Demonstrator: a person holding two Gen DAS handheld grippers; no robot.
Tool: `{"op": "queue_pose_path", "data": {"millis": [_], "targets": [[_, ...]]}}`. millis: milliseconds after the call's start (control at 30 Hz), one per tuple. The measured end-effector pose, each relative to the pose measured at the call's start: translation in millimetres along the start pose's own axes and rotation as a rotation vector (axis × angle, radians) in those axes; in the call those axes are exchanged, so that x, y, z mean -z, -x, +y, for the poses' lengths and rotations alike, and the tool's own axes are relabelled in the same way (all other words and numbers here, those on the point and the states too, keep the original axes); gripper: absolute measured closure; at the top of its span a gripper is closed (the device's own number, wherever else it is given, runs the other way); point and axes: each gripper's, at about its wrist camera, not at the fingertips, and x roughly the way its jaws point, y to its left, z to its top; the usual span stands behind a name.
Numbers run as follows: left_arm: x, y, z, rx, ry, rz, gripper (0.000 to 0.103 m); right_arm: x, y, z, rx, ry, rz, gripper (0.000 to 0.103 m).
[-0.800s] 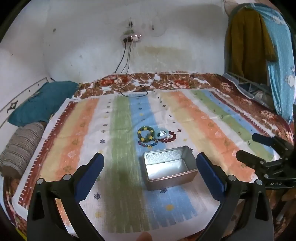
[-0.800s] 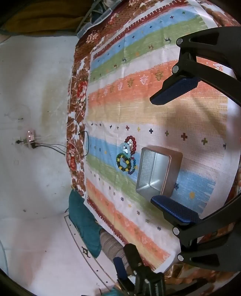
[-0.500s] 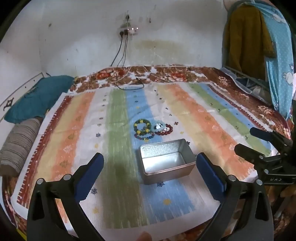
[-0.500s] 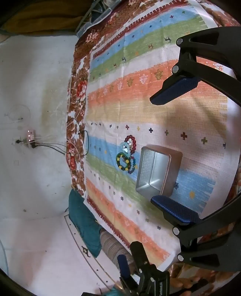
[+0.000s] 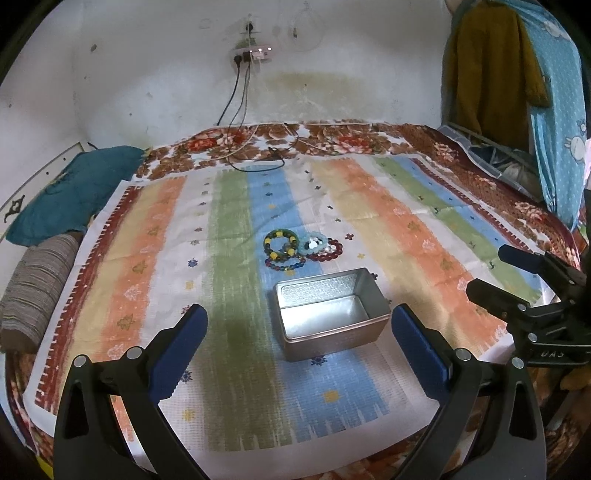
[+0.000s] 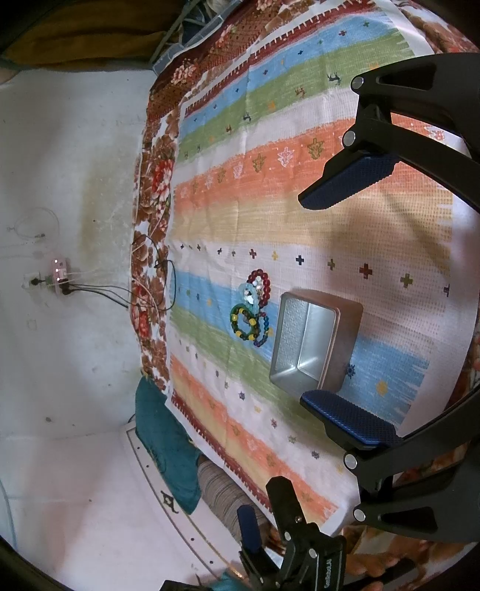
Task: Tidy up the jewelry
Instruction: 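Move both tools toward the bracelet pile beside the silver tin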
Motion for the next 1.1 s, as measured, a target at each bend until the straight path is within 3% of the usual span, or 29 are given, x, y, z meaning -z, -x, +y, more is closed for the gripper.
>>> {"op": "queue_pose_path", "data": {"millis": [1100], "targets": [[-0.7,-2.2,1.7,-0.008,0.018,0.017,0.006,5.0,-7.5,1.2,-0.003,0.005,0.019,0.004]]}}
